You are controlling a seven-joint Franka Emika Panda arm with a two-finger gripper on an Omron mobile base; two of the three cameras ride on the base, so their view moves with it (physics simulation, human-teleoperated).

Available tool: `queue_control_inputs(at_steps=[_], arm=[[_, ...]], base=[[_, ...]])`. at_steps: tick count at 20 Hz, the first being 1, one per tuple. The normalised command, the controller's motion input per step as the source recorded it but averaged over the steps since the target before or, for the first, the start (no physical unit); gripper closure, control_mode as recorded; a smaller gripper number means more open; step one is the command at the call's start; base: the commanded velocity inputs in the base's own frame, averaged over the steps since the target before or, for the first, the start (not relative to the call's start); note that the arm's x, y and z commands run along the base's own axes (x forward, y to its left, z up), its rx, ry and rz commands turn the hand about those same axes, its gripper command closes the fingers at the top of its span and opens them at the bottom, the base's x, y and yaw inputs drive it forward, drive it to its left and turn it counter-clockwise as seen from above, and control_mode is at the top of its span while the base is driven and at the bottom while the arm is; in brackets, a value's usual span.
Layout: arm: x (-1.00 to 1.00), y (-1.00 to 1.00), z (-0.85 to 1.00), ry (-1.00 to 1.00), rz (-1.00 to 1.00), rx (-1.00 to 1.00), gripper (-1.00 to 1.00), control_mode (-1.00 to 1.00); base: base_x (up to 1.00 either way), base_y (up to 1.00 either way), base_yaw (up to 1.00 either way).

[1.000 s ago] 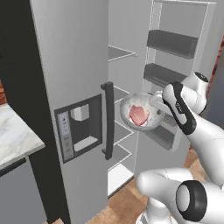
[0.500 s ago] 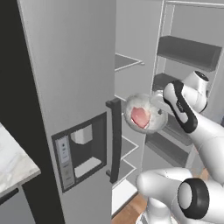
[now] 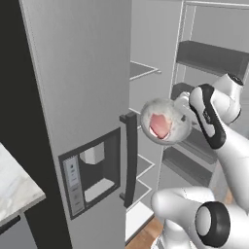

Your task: Move the glass cup from next to the sink to the open cabinet. Then, move the bowl with the steak to the fridge to clear the area for faucet cleaning.

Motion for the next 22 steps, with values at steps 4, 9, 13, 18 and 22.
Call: queue_control_inputs(at_steps=[4, 9, 13, 18, 22], arm=[[-0.41, -0.23, 0.45, 0.0, -0.4, 0.12, 1.0, -1.0], [-0.01, -0.04, 0.6, 0.01, -0.43, 0.1, 1.0, -1.0], [0.04, 0.11, 0.76, 0.0, -0.45, 0.12, 1.0, -1.0], [0.0, 0.08, 0.8, -0.04, -0.3, 0.2, 1.0, -1.0], [0.03, 0.12, 0.61, -0.03, -0.13, 0.25, 1.0, -1.0]], base=[[0.0, 0.0, 0.0], [0.0, 0.0, 0.0], [0.0, 0.0, 0.0], [0.0, 0.0, 0.0], [0.0, 0.0, 0.0]])
